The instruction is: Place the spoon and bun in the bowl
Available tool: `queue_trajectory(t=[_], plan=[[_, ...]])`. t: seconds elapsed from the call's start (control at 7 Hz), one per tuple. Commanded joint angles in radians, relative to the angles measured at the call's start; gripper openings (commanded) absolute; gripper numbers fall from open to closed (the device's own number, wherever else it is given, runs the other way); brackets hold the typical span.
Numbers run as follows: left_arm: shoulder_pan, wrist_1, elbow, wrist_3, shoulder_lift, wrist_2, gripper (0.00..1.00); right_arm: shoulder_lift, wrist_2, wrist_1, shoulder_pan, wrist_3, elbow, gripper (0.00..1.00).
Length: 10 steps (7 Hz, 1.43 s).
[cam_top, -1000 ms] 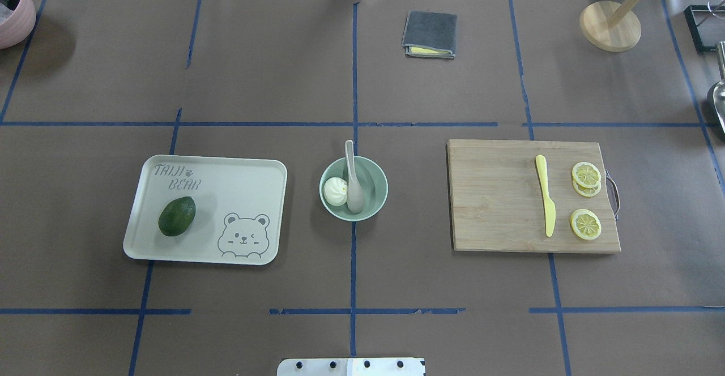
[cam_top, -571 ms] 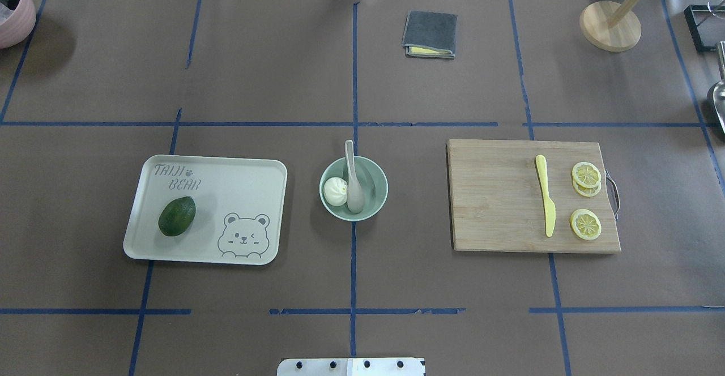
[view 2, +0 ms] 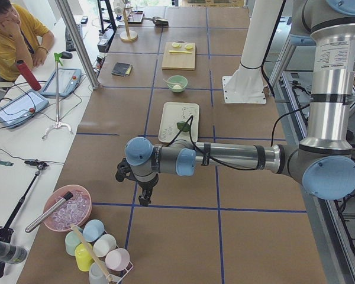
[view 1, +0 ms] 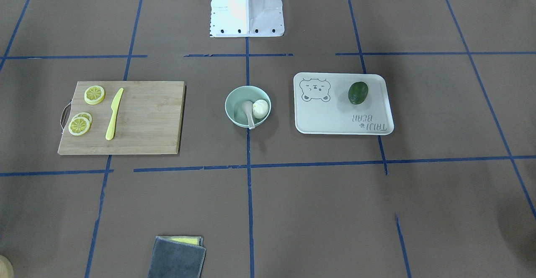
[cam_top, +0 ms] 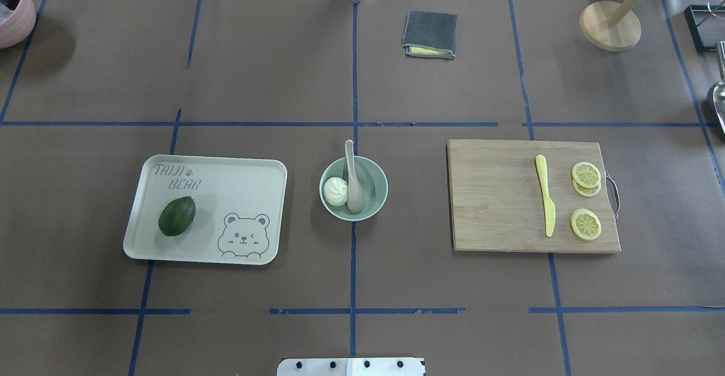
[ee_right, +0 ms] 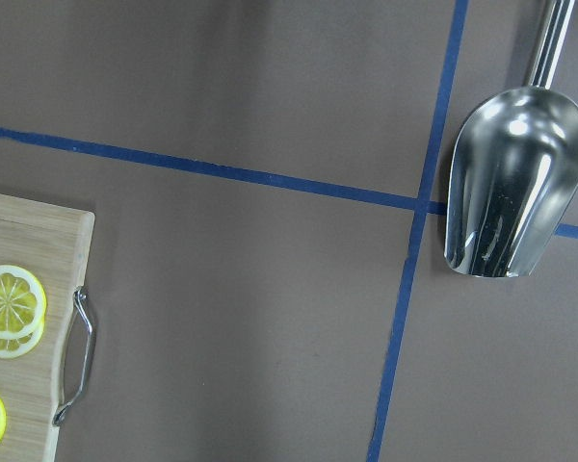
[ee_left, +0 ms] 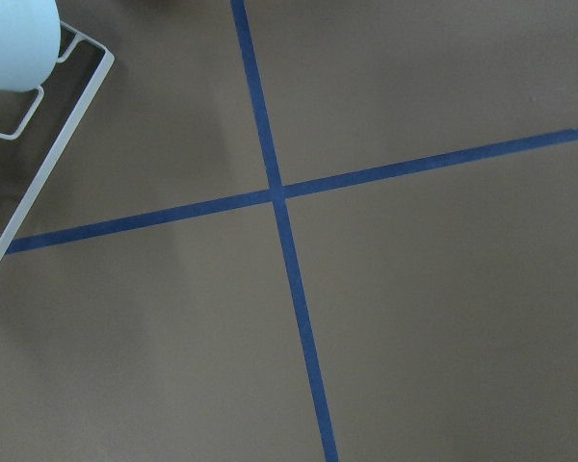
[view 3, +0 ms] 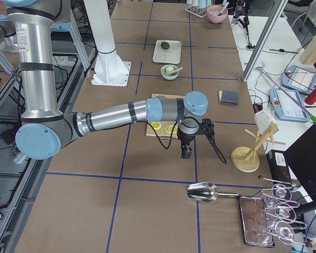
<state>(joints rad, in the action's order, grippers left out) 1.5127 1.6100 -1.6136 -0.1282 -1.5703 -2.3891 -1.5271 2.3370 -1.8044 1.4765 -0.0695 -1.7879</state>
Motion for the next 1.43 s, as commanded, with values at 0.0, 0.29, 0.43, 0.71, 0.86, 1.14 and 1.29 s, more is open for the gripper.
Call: queue_trajectory(t=[0.0,0.29,0.43,0.71,0.86,1.14,1.29], plan=[[-0.002,-0.007,-0.012,-0.001,-0.014,0.007,1.0,0.005,-0.002,0.0,-0.007,0.01,0.03,1.0],[0.008,-0.005,-0.064,-0.005,-0.002,0.002,1.0,0.005,0.004,0.004,-0.009,0.007,0.055,1.0],[0.009,-0.007,-0.048,-0.005,0.013,0.005,1.0,0.007,-0.002,0.004,-0.019,0.002,0.059,1.0],[0.006,0.004,-0.039,0.002,0.041,0.001,1.0,0.005,-0.002,0.004,-0.021,0.002,0.058,1.0],[0.006,-0.008,-0.04,0.004,0.039,0.001,1.0,-0.001,-0.005,0.005,-0.021,0.001,0.062,1.0],[0.006,-0.021,-0.054,0.031,0.036,-0.015,1.0,-0.019,-0.05,0.092,-0.021,0.004,0.08,1.0],[0.007,-0.019,-0.063,0.057,0.03,-0.03,1.0,-0.019,-0.05,0.102,-0.021,0.004,0.091,1.0]])
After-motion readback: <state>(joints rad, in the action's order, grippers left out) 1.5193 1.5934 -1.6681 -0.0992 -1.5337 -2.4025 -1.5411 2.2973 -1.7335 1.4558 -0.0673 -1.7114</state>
